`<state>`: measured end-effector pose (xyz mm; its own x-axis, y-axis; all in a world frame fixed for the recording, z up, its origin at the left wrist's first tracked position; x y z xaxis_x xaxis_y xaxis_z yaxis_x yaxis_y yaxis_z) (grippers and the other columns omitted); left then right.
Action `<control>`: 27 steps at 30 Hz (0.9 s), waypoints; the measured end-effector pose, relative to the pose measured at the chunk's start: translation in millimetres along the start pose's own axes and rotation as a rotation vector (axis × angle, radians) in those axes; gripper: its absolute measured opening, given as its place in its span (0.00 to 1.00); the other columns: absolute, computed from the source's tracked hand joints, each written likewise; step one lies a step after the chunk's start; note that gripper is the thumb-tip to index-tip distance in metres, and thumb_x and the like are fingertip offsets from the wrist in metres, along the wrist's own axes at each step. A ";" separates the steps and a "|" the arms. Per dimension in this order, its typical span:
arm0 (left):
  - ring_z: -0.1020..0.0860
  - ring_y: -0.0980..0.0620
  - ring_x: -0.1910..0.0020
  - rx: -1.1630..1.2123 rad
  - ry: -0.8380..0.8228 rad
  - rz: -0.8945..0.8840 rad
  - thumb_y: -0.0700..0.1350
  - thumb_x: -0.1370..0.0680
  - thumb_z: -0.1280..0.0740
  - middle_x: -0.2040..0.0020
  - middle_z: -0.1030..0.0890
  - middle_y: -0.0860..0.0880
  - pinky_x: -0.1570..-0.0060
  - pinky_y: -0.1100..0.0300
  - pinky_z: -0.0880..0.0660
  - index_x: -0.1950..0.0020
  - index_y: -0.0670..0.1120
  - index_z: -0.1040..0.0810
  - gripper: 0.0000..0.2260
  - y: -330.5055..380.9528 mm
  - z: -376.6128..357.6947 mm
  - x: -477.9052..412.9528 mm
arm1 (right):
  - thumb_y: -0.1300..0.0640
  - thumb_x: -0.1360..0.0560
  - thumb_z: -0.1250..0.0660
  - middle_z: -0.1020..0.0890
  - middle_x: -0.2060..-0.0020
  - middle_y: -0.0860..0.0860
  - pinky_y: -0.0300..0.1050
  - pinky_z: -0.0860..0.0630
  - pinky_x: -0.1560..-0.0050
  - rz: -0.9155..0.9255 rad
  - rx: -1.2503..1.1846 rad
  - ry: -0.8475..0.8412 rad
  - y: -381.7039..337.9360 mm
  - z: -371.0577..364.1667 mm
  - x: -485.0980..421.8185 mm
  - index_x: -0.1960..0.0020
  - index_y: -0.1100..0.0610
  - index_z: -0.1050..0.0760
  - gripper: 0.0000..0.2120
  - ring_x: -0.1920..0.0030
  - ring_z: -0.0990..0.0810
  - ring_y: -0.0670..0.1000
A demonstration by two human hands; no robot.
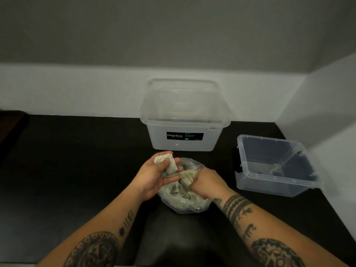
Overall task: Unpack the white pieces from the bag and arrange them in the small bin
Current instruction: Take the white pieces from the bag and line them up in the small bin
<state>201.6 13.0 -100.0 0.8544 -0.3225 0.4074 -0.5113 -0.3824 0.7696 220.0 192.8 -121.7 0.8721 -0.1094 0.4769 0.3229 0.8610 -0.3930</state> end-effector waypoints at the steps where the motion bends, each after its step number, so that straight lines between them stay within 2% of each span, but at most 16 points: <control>1: 0.16 0.39 0.42 0.036 -0.003 0.002 0.40 0.16 0.38 0.41 0.15 0.41 0.49 0.46 0.16 0.31 0.46 0.26 0.13 0.3 1.1 -0.1 | 0.45 0.24 0.31 0.17 0.51 0.50 0.44 0.21 0.58 0.010 0.096 0.047 0.9 -8.4 -2.1 0.45 0.53 0.20 0.14 0.55 0.18 0.50; 4: 0.16 0.41 0.42 0.032 0.005 -0.002 0.40 0.17 0.36 0.42 0.14 0.42 0.49 0.49 0.16 0.31 0.50 0.25 0.14 0.2 4.9 -0.5 | 0.45 0.22 0.33 0.20 0.51 0.50 0.44 0.26 0.57 0.006 0.142 0.183 -0.5 -20.1 -0.2 0.44 0.53 0.21 0.13 0.53 0.21 0.51; 7: 0.15 0.43 0.44 -0.006 0.035 -0.014 0.40 0.18 0.34 0.44 0.14 0.43 0.52 0.51 0.17 0.32 0.51 0.24 0.15 -0.6 10.2 -2.1 | 0.48 0.21 0.35 0.19 0.49 0.50 0.45 0.23 0.55 0.018 0.137 0.214 -1.7 -24.7 0.3 0.44 0.52 0.19 0.11 0.50 0.20 0.52; 9: 0.15 0.45 0.46 -0.060 0.035 -0.032 0.39 0.17 0.34 0.47 0.14 0.44 0.52 0.52 0.19 0.32 0.51 0.24 0.15 0.0 12.2 -3.2 | 0.46 0.22 0.34 0.19 0.52 0.49 0.46 0.21 0.55 0.027 0.047 0.163 -3.9 -21.4 1.6 0.49 0.50 0.19 0.09 0.52 0.20 0.51; 12: 0.16 0.48 0.48 -0.233 0.039 -0.082 0.42 0.16 0.35 0.51 0.16 0.45 0.52 0.54 0.19 0.34 0.49 0.22 0.12 2.3 11.8 -5.0 | 0.48 0.25 0.30 0.19 0.59 0.47 0.43 0.24 0.62 0.016 -0.223 0.039 -8.7 -4.0 4.2 0.57 0.50 0.22 0.06 0.59 0.21 0.48; 14: 0.17 0.48 0.47 -0.377 0.036 -0.136 0.45 0.17 0.33 0.51 0.16 0.47 0.53 0.56 0.20 0.36 0.50 0.20 0.10 4.3 7.3 -6.8 | 0.51 0.26 0.29 0.20 0.62 0.49 0.41 0.31 0.69 -0.040 -0.466 -0.082 -13.3 11.2 11.5 0.54 0.54 0.20 0.06 0.65 0.24 0.47; 16: 0.17 0.48 0.45 -0.482 0.008 -0.187 0.49 0.20 0.30 0.48 0.15 0.48 0.52 0.56 0.20 0.37 0.52 0.19 0.11 5.7 0.2 -7.7 | 0.52 0.25 0.30 0.20 0.63 0.49 0.39 0.36 0.72 -0.086 -0.629 -0.225 -17.2 25.5 20.1 0.48 0.57 0.19 0.10 0.69 0.27 0.46; 19: 0.16 0.52 0.45 -0.560 -0.082 -0.236 0.53 0.27 0.26 0.43 0.15 0.49 0.52 0.60 0.20 0.36 0.53 0.21 0.20 5.8 -9.9 -7.0 | 0.52 0.24 0.32 0.21 0.66 0.47 0.37 0.39 0.71 -0.105 -0.742 -0.398 -21.4 39.6 30.4 0.53 0.54 0.23 0.06 0.72 0.29 0.44; 22: 0.16 0.53 0.43 -0.596 -0.202 -0.238 0.50 0.27 0.22 0.41 0.16 0.49 0.49 0.60 0.20 0.35 0.53 0.21 0.22 1.5 -17.1 -7.9 | 0.51 0.24 0.33 0.22 0.68 0.46 0.36 0.41 0.70 -0.139 -0.800 -0.479 -21.7 44.9 35.1 0.59 0.52 0.25 0.07 0.73 0.31 0.43; 27: 0.16 0.47 0.44 -0.581 -0.320 -0.174 0.43 0.32 0.19 0.44 0.15 0.45 0.45 0.52 0.19 0.37 0.48 0.19 0.25 -6.1 -26.8 -7.6 | 0.53 0.26 0.31 0.21 0.68 0.46 0.33 0.40 0.74 -0.225 -0.956 -0.485 -17.4 44.0 32.7 0.62 0.53 0.23 0.08 0.74 0.30 0.42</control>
<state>200.8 41.0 -94.7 0.8044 -0.5728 0.1574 -0.1603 0.0459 0.9860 226.7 196.1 -64.7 0.5878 0.1717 0.7906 0.7911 0.0821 -0.6061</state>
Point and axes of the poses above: each hand's wrist, its own x-axis away from the middle knuckle, its own z-axis out of the back of the hand, y = z × x, the point moved 5 cm from there along -x, towards the middle knuckle
